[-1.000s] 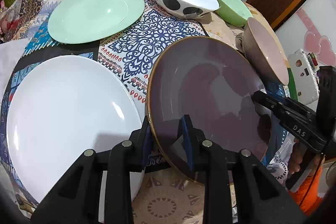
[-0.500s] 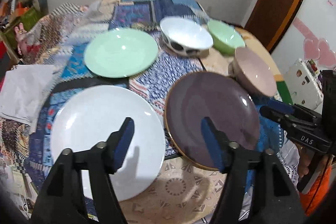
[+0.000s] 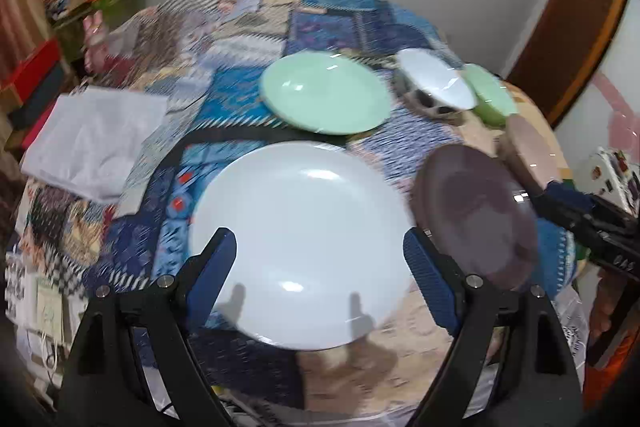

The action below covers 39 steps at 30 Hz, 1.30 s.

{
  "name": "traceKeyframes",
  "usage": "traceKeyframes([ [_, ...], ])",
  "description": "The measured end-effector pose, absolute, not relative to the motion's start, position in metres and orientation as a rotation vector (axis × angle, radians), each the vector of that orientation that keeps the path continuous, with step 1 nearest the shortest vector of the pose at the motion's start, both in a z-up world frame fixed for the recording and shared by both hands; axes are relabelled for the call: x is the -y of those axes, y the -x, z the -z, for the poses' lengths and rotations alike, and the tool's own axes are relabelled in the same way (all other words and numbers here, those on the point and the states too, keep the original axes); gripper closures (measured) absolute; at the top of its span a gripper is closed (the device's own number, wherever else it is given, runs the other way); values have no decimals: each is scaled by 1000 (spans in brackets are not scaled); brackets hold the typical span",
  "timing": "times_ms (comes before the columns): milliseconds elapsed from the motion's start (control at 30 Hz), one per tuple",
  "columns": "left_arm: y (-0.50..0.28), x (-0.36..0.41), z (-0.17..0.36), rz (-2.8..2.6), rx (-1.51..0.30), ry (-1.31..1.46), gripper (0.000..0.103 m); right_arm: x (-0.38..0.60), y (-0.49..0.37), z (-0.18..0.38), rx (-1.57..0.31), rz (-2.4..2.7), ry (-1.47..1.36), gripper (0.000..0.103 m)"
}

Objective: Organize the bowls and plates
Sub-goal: 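Lower the dark brown plate onto the cloth and open both tools, then close both tools on the white plate rim and lift it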

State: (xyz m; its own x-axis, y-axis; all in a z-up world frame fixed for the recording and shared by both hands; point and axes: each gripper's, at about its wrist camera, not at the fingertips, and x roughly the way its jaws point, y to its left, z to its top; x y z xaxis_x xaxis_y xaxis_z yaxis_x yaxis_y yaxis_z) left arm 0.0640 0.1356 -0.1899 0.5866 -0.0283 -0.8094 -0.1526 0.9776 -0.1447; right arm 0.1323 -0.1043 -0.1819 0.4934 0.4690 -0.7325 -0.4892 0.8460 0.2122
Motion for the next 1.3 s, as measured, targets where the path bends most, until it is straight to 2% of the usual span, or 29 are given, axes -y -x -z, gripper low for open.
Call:
traceKeyframes([
  [367, -55, -191, 237, -103, -1031, 322, 17, 33, -154, 211, -942, -633, 116, 40],
  [433, -55, -195, 243, -101, -1035, 334, 17, 23, -159, 216, -955, -646, 130, 45],
  [500, -56, -199, 248, -103, -1037, 338, 21, 13, -165, 222, -978, -664, 148, 51],
  [600, -58, -205, 255, -89, -1053, 350, 33, 1, -174, 230, -1020, -689, 160, 60],
  [767, -59, -211, 266, -65, -1085, 358, 58, -13, -183, 237, -1042, -698, 197, 68],
  [900, -59, -213, 270, -53, -1079, 367, 66, -20, -188, 244, -1072, -699, 225, 74],
  [967, -60, -213, 270, -36, -1074, 377, 73, -22, -192, 250, -1102, -705, 222, 77],
  [1033, -61, -213, 270, -25, -1073, 386, 76, -25, -193, 255, -1115, -700, 239, 79],
  [1300, -71, -219, 268, -54, -1073, 362, 76, -25, -188, 255, -1138, -704, 227, 79],
])
